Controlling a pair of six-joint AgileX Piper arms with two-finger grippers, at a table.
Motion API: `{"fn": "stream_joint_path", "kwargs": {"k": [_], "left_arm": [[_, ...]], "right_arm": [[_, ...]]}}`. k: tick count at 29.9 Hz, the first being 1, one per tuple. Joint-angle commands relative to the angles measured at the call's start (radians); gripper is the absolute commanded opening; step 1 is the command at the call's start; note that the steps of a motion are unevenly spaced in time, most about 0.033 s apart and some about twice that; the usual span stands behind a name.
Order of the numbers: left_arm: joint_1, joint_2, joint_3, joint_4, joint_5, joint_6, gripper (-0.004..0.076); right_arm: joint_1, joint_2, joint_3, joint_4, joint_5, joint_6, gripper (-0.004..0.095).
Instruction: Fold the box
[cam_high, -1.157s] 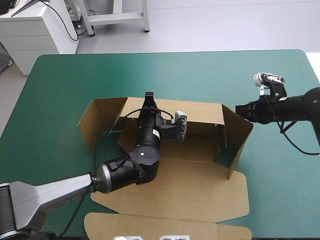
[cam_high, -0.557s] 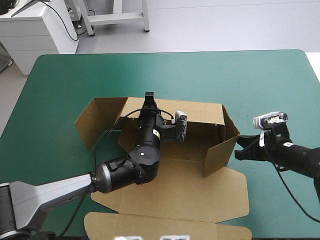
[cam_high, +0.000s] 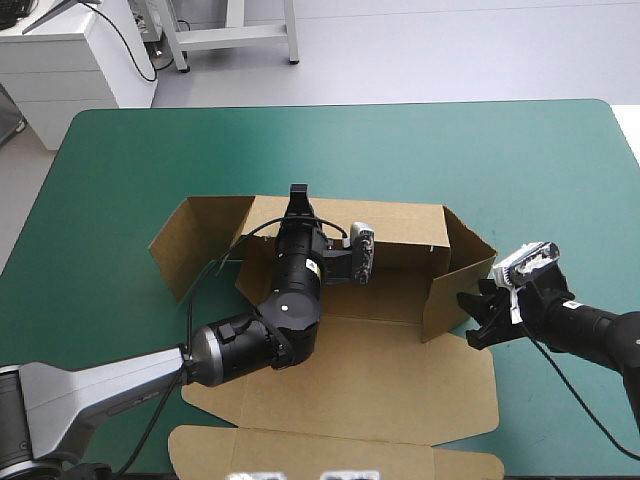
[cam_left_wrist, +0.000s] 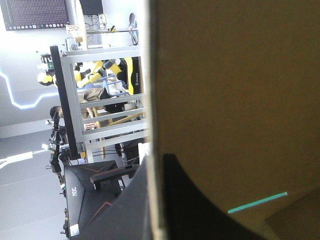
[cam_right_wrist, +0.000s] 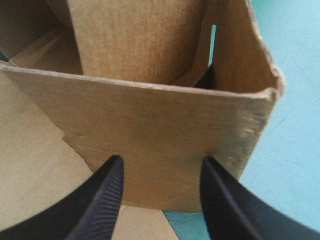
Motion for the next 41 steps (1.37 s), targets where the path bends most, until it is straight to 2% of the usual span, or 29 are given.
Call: {"fn": "stream_joint_path", "kwargs": {"k": [1,6,8,9,11,12,13,18,23,26,30,35,41], "left_arm": [[-0.006,-0.038,-0.021,0.050,0.000,-0.011,-0.0008],[-0.006,-0.038,-0.021,0.050,-0.001,-0.011,-0.0008],[-0.006,-0.038,-0.021,0.050,-0.001,-0.011,-0.0008],[-0.006,-0.038,-0.021,0.050,-0.001,-0.011,-0.0008],[-0.006,-0.038,-0.021,0.050,-0.001,-0.011,-0.0008],[-0.006,-0.038,-0.021,0.050,-0.001,-0.011,-0.0008],[-0.006,-0.038,-0.021,0.050,-0.001,-0.011,-0.0008],[-0.006,-0.038,-0.021,0.050,-0.001,-0.011,-0.0008],[-0.006,-0.038,-0.021,0.050,-0.001,-0.011,-0.0008],[-0.006,-0.038,-0.021,0.050,-0.001,-0.011,-0.0008],[-0.006,-0.038,-0.021,0.050,-0.011,-0.011,-0.0008],[-0.006,-0.038,-0.021,0.050,-0.028,-0.011,-0.0008],[-0.006,-0.038,-0.021,0.050,-0.031,-0.027,-0.0008]], "right_arm": [[-0.005,0.004,-0.026,0.079,-0.003,-0.028,0.0605],[-0.005,0.005,-0.026,0.075,0.041,-0.028,0.0614],[-0.005,0.005,-0.026,0.062,0.068,-0.015,0.0557],[-0.005,0.005,-0.026,0.057,0.073,0.008,0.0501],[-0.005,0.005,-0.026,0.047,0.073,0.054,0.0252],[-0.005,0.005,-0.026,0.041,0.073,0.070,0.0087],[-0.005,0.005,-0.028,0.039,0.073,0.099,-0.0017],[-0.005,0.005,-0.085,0.025,0.108,0.259,0.0000],[-0.005,0.005,-0.285,-0.034,0.207,0.488,0.0000],[-0.005,0.036,-0.469,-0.211,0.279,0.655,0.0000],[-0.005,0.122,-0.684,-0.418,0.364,0.789,0.0000],[-0.005,0.265,-0.873,-0.459,0.390,0.845,0.0000],[-0.005,0.423,-1.004,-0.497,0.403,0.875,0.0000]]}}
